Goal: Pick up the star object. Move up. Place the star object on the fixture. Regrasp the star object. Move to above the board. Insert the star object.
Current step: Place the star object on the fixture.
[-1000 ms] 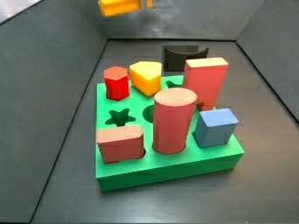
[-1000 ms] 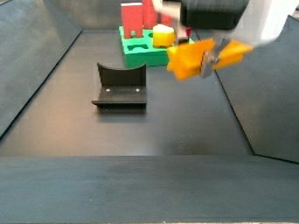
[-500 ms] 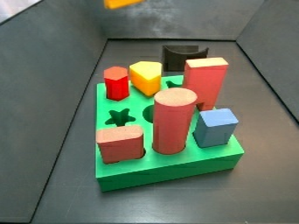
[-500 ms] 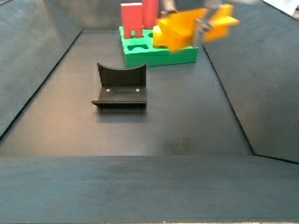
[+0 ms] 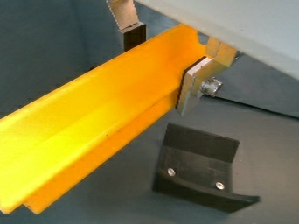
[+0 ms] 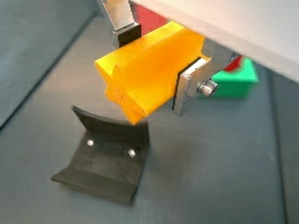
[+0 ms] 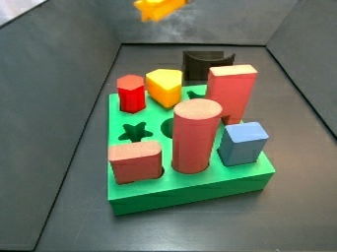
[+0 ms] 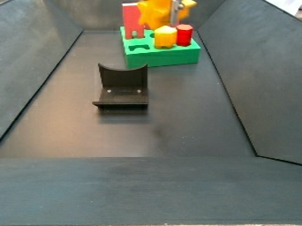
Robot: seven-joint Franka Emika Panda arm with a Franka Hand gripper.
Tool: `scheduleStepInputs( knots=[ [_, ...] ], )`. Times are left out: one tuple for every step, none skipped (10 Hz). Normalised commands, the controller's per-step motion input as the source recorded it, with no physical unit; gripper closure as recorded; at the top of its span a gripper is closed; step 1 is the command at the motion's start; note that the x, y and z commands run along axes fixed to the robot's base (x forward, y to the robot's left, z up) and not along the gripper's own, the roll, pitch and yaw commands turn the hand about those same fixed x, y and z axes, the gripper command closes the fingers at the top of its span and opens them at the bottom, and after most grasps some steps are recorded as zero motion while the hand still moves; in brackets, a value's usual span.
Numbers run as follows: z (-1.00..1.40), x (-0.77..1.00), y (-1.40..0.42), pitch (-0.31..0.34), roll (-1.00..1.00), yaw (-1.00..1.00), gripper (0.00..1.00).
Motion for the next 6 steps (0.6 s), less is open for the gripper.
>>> scheduleStepInputs(
  knots=[
    [0.05,1.00,-0.43,0.053,0.11,1.00,1.00],
    [0.04,1.00,-0.39,0.059,0.11,1.00,1.00],
    [0.04,1.00,-0.30,0.080,0.13,1.00,1.00],
    [0.03,1.00,-0.22,0.094,0.15,1.00,1.00],
    [0.02,0.95,-0.16,0.092,0.16,0.85,1.00],
    [0.02,0.88,-0.13,0.082,0.15,0.68,1.00]
  ],
)
